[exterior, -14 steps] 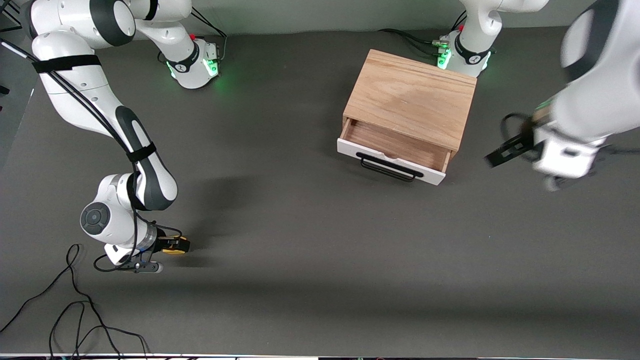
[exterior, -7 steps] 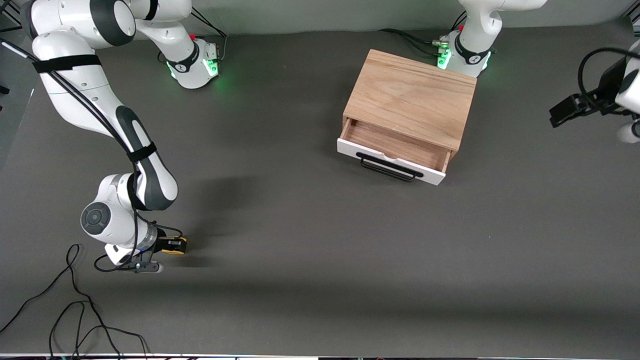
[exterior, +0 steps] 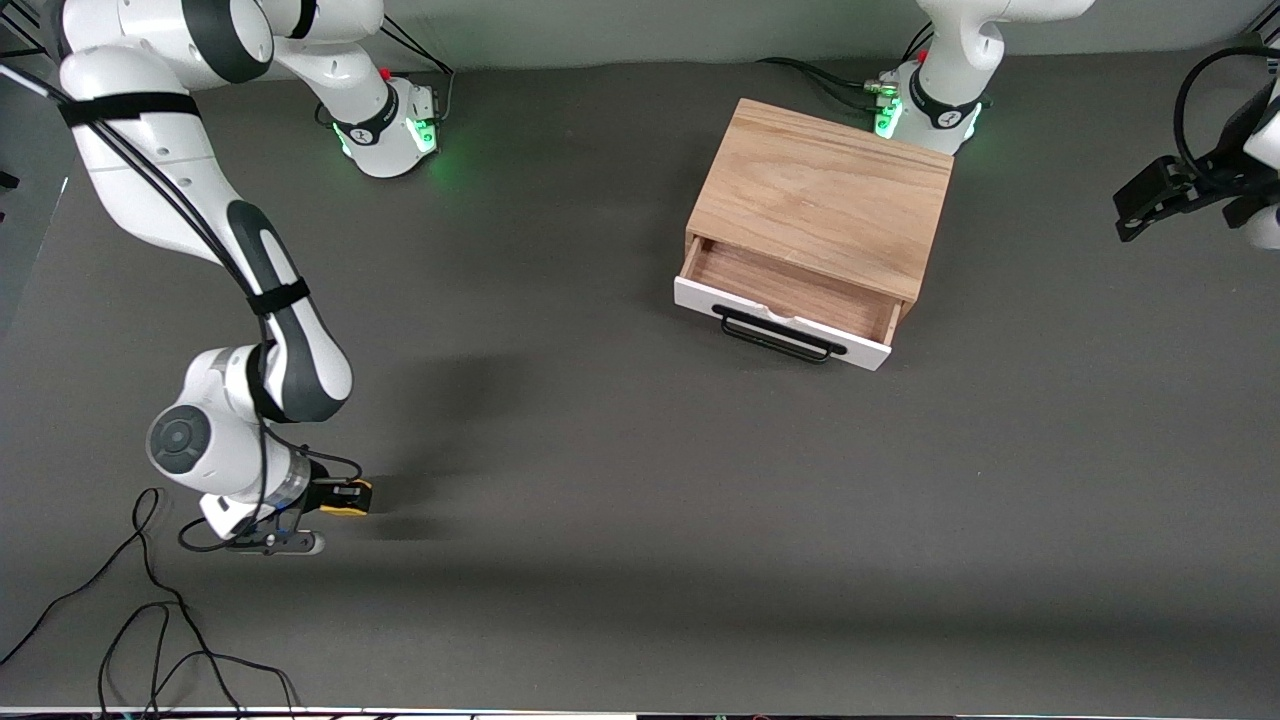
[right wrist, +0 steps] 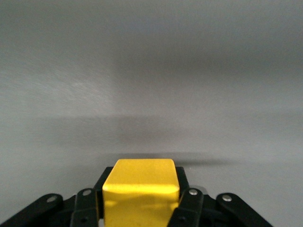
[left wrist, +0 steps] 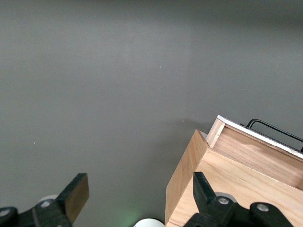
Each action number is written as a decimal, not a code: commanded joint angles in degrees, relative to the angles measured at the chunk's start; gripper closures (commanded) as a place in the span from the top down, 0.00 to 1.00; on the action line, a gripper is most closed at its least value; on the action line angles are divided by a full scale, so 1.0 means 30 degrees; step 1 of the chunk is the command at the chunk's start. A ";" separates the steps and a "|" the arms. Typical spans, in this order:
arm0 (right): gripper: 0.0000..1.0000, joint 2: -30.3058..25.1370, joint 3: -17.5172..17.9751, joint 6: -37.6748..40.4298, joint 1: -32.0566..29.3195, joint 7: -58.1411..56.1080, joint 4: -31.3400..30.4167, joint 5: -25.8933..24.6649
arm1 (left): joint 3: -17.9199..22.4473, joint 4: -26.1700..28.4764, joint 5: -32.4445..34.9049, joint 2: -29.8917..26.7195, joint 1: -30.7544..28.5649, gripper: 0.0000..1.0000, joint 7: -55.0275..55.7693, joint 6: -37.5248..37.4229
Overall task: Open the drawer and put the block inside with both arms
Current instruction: 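Grasp the yellow cube with the right gripper while the left gripper withdraws, then carry the yellow cube with the right gripper over the open drawer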
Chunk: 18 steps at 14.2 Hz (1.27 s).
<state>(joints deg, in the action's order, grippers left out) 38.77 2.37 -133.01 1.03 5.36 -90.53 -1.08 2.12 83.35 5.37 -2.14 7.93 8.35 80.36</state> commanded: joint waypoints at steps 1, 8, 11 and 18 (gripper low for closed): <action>0.00 -0.1407 -0.0117 0.2523 0.0622 0.0585 0.0848 -0.0195 | -0.0063 0.0194 0.0085 -0.0311 -0.0065 0.98 -0.0617 0.0630; 0.00 -0.2231 0.0000 1.0170 0.4187 0.7013 0.6085 0.0446 | -0.0152 0.0632 -0.0061 0.0276 0.0023 0.98 -0.0646 0.1889; 0.00 -0.2143 0.0028 1.1057 0.6449 1.2580 0.7878 0.1383 | -0.0152 0.0546 -0.0061 0.0334 -0.0065 0.98 -0.0851 0.1777; 0.00 -0.1179 0.0292 0.9625 1.2597 2.2546 0.9639 0.2324 | -0.1439 0.0663 -0.0061 -0.0133 -0.1821 0.99 -0.1580 0.1689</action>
<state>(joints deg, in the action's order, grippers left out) 32.55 4.09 -102.78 33.70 65.83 -64.41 4.83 0.10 84.38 5.27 -0.64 5.35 6.10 85.33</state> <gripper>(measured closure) 0.449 0.013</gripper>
